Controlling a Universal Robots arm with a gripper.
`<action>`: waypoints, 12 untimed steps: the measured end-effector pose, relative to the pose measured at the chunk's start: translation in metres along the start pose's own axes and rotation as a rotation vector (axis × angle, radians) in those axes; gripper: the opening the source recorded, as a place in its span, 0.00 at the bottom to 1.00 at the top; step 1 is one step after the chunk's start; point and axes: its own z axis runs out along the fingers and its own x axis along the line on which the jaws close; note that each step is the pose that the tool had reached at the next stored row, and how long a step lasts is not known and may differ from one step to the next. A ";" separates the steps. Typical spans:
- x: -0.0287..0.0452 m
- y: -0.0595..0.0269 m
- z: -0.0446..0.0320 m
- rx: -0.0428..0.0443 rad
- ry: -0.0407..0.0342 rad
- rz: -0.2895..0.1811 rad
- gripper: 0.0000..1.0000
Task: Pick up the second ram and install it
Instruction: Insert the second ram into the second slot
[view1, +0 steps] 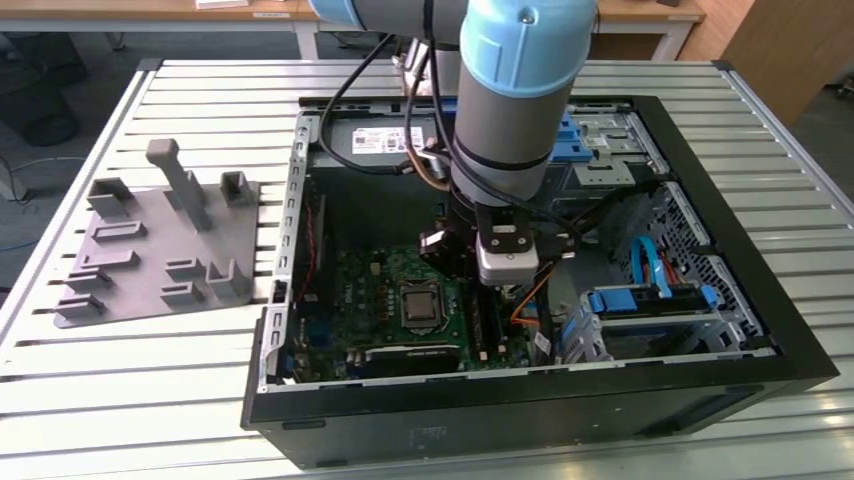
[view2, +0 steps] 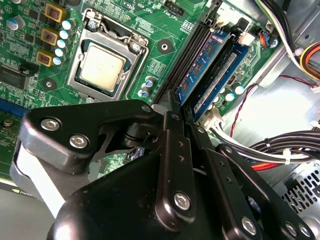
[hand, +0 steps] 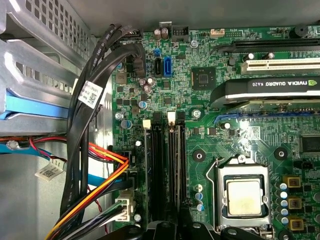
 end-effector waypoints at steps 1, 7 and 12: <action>0.0000 0.0000 0.0002 0.0000 -0.0001 0.000 0.14; 0.0001 0.0000 0.0003 0.0000 -0.0001 0.000 0.14; 0.0001 0.0000 0.0004 -0.0001 -0.0002 0.000 0.14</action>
